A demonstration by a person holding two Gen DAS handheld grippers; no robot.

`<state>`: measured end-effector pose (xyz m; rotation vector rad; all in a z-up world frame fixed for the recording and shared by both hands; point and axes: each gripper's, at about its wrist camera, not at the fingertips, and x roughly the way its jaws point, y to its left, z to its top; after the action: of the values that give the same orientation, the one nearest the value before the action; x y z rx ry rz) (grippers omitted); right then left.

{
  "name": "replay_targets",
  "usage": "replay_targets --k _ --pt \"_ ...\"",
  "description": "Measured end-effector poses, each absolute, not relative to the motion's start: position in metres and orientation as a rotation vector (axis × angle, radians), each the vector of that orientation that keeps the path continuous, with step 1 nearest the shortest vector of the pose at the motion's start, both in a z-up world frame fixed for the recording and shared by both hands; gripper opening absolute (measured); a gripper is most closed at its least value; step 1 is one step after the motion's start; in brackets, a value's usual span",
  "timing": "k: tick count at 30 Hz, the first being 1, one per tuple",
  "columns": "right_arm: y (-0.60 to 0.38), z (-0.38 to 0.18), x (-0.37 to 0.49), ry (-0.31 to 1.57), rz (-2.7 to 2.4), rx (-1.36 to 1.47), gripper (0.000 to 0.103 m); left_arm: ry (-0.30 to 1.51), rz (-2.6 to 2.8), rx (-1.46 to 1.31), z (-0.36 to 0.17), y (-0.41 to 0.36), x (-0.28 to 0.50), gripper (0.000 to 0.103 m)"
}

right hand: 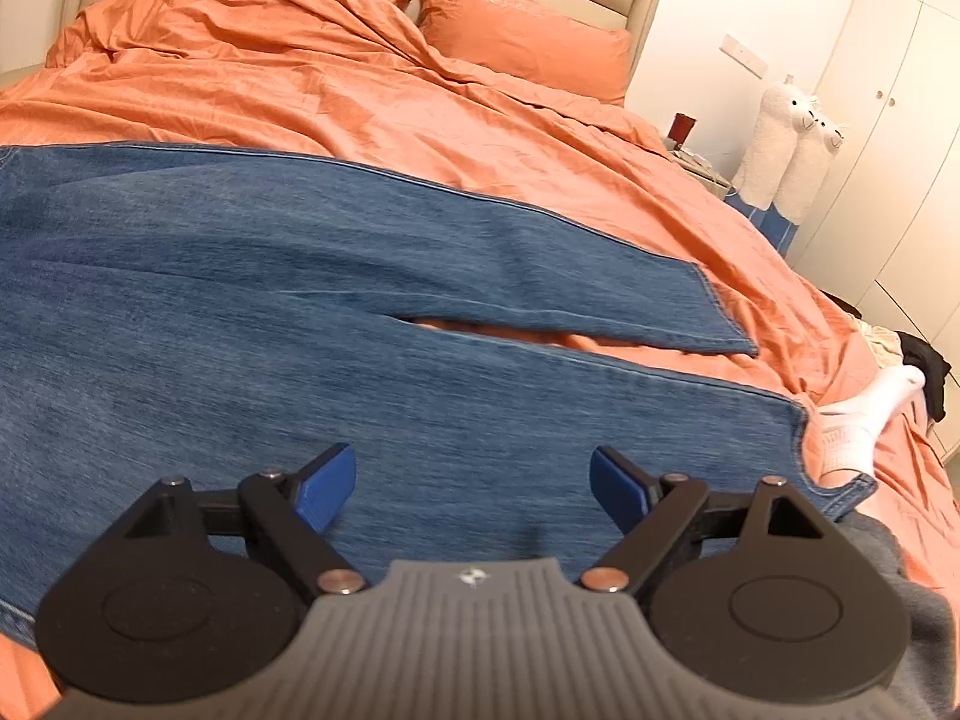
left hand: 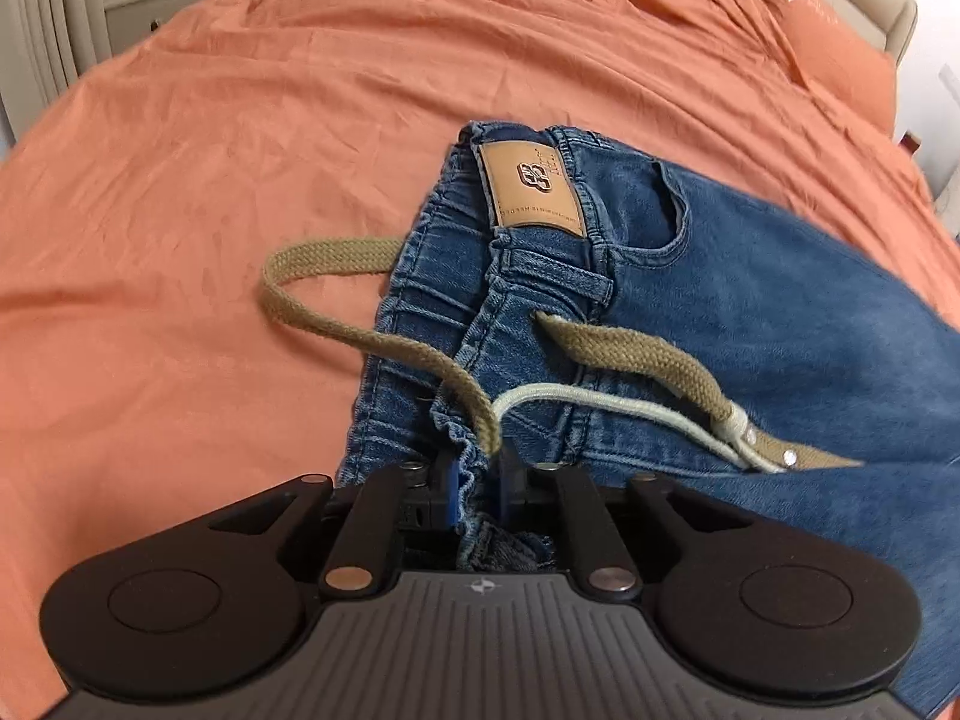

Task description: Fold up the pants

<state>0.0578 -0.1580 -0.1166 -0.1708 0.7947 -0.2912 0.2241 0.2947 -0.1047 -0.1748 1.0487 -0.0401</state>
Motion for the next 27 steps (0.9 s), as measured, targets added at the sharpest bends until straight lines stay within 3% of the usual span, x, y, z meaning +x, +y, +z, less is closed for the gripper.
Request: replay_targets --k 3,6,12,16,17,19,27 --pt "-0.171 -0.117 0.056 0.819 -0.284 -0.168 0.082 1.053 0.001 -0.064 -0.086 0.281 0.217 0.036" --pt "-0.184 -0.115 0.053 0.842 -0.274 -0.172 0.082 1.005 0.009 0.088 -0.064 0.264 0.196 0.038" --pt "-0.219 -0.104 0.047 0.878 -0.252 -0.11 0.082 0.989 -0.063 0.209 -0.048 0.236 0.153 0.038" --pt "-0.232 -0.101 0.042 0.894 -0.24 -0.106 0.082 1.084 -0.013 0.249 -0.081 0.232 0.151 0.035" --pt "-0.235 -0.101 0.04 0.901 -0.234 -0.107 0.082 1.134 0.02 0.226 -0.092 0.237 0.152 0.027" --pt "-0.241 -0.101 0.035 0.915 -0.218 -0.094 0.082 1.176 0.05 0.185 -0.107 0.246 0.152 0.027" --pt "-0.288 -0.088 0.003 0.917 -0.168 0.012 0.081 1.075 0.015 0.371 -0.078 0.216 0.137 0.028"
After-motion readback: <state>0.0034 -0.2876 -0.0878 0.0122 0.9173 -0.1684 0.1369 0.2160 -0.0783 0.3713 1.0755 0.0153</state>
